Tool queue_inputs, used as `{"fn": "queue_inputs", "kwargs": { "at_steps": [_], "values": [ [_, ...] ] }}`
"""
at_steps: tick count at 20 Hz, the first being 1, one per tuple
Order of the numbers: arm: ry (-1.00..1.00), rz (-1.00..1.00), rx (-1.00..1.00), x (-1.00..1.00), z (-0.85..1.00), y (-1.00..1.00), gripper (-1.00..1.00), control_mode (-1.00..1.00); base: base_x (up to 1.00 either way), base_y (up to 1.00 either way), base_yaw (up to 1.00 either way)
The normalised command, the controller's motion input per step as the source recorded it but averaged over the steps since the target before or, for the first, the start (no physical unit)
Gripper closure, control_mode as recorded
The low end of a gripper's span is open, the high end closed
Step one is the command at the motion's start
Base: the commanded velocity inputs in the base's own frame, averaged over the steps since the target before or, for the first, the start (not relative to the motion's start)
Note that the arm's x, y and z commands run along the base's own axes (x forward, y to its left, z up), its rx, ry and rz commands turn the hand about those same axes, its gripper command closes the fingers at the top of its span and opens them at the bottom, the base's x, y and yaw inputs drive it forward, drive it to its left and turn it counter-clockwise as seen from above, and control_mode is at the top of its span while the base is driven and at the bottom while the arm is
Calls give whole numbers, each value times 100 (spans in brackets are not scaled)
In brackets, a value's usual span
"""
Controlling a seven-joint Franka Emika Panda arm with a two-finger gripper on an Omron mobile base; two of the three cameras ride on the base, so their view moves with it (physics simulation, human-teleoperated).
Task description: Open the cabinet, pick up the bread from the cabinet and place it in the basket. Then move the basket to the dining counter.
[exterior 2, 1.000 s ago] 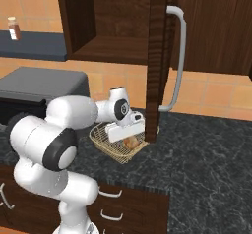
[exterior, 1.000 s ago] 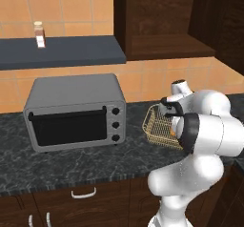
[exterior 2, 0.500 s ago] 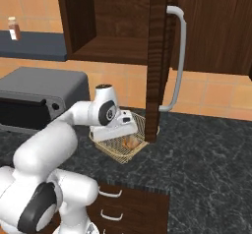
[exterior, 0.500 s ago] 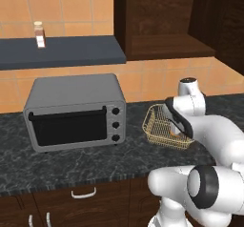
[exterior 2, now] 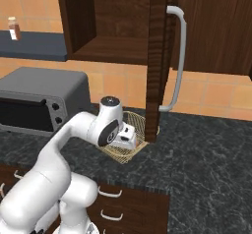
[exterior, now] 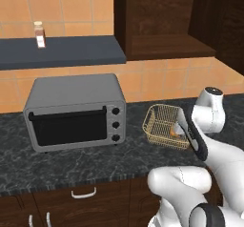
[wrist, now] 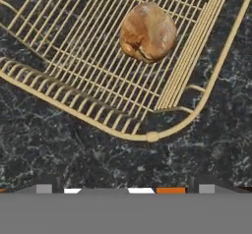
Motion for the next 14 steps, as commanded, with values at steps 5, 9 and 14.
{"fn": "queue_inputs", "kwargs": {
  "at_steps": [5,9,14],
  "values": [
    [-8,-50,16,-36,12,16,-100,-100,0,0,0],
    [-4,-42,19,-30,12,0,-100,-100,0,0,0],
    [-7,-35,11,-9,-9,0,-100,-100,0,0,0]
  ]
}}
